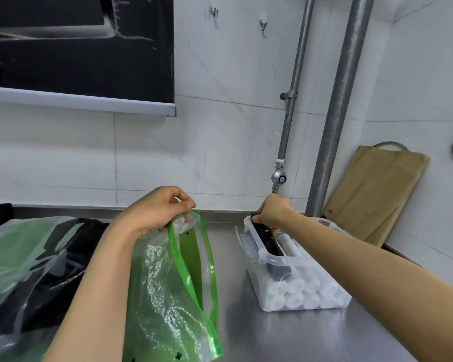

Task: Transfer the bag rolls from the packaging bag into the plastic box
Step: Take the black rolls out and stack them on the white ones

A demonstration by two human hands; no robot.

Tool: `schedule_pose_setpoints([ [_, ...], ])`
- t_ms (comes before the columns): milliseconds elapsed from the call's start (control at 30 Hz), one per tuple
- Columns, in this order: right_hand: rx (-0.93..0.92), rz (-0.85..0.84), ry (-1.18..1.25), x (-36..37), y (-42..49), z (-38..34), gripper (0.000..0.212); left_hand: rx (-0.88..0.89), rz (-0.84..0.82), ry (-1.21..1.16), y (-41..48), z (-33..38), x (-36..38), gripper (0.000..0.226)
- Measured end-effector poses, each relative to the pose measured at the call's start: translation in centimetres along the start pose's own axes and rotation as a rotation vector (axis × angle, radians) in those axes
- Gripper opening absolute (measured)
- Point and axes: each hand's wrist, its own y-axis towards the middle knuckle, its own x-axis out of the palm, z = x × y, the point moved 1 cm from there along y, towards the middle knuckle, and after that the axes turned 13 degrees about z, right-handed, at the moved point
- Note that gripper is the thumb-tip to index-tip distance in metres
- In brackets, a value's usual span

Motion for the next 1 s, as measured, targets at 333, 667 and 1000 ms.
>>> schedule_pose_setpoints([
  [333,0.094,-0.057,-0.058,0.9,0.8,0.8,0.024,-0.001,0.003,-0.014,0.0,-0.1,-0.1,0.015],
  [667,0.107,0.002,-0.115,1.5,1.0,0.6,0.032,-0.001,0.019,-0.007,-0.1,0.0,-0.3,0.015],
  [1000,0.115,0.008,-0.013,1.6,0.6,1.3,0.035,0.008,0.013,0.003,-0.3,0.2,-0.3,0.016],
])
